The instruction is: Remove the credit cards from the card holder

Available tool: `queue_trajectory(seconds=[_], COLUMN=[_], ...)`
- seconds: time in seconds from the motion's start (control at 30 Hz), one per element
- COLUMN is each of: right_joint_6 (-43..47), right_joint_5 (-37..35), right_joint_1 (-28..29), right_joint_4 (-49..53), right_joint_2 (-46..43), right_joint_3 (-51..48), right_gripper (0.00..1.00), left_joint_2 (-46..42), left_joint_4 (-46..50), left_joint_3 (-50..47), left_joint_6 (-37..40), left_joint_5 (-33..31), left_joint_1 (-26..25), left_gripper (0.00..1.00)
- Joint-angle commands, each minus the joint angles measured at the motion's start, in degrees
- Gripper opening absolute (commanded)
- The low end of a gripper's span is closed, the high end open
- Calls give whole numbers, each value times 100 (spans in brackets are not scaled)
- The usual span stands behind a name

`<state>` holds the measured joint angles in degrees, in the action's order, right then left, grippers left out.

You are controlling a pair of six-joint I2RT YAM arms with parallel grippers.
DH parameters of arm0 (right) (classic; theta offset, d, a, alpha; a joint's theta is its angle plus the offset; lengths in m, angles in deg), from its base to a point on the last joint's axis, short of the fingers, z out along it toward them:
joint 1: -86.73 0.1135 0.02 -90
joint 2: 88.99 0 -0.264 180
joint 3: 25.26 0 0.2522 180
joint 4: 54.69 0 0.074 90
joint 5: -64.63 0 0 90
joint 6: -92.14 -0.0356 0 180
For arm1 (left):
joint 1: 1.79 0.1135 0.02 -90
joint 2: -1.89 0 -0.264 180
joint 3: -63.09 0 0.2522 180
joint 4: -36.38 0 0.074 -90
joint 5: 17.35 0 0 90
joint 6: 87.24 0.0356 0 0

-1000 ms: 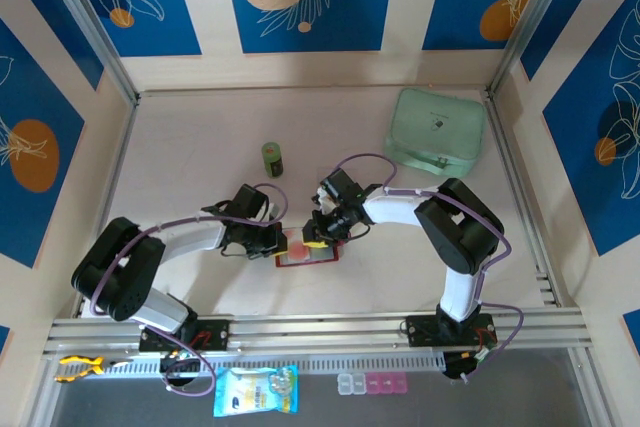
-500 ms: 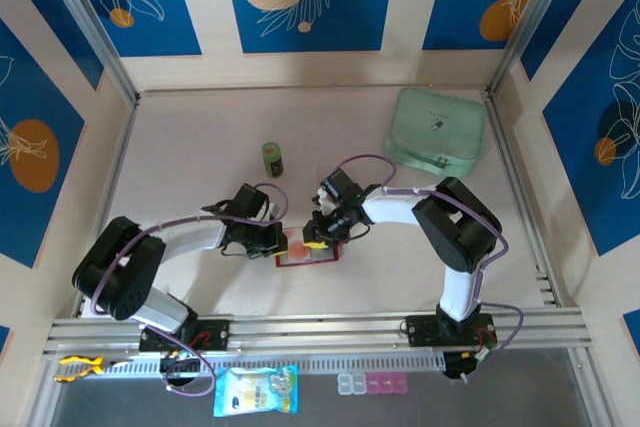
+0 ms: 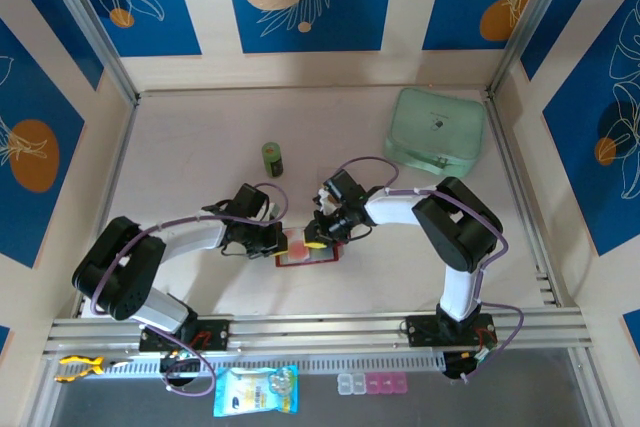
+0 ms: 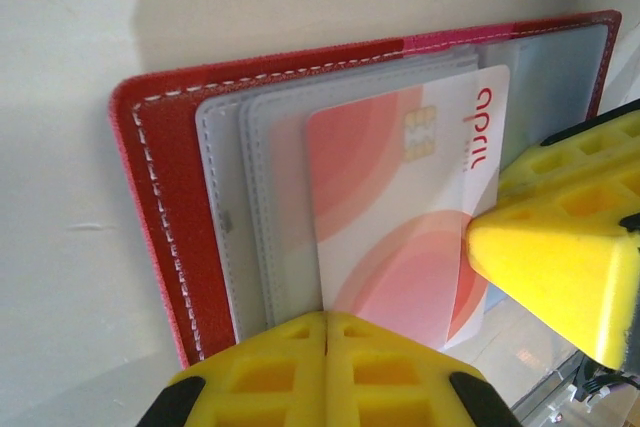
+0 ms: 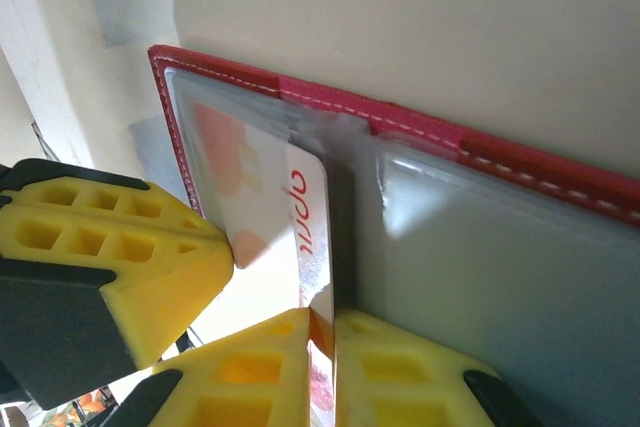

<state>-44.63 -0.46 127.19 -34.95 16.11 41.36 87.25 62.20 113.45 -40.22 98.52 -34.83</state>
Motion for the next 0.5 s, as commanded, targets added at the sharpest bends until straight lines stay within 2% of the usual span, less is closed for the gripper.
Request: queue_trajectory(seconds=[0.0, 0.2, 0.47], right_joint_6=[-40, 62, 492], right_joint_5=[92, 1, -430], right_joint_1=[-52, -161, -228], right_joint_4=[-31, 136, 1048], right_joint_2=[-267, -545, -880], right_joint_3=[-155, -336, -198], right_gripper=[12, 11, 9], left_joint_2=[29, -6, -37], left_joint_4=[322, 310, 277], left_joint_3=[88, 93, 128], left_joint_6=[63, 42, 28], left_joint_5=[-180, -180, -187], left_joint_1=[-42, -37, -38], left_gripper=[0, 0, 0])
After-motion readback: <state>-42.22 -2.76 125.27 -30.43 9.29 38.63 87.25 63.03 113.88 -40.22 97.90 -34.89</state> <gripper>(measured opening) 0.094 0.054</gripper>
